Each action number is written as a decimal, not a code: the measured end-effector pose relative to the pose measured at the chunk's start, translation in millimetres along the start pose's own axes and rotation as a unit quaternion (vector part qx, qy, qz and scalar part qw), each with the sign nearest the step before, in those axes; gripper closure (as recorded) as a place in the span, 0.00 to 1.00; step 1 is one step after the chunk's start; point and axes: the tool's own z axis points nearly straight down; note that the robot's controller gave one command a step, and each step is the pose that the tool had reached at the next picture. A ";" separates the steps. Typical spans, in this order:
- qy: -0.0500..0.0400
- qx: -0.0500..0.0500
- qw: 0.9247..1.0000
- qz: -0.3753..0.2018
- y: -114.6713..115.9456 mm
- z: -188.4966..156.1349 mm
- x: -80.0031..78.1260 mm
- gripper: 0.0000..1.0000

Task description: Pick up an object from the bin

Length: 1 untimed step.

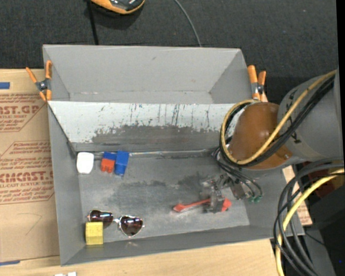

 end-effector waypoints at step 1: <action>0.002 -0.001 1.000 0.000 0.6 -6.4 1.3 1.00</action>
Offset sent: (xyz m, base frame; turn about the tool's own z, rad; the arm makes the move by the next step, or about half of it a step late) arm 0.0000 -0.0001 0.0674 0.0000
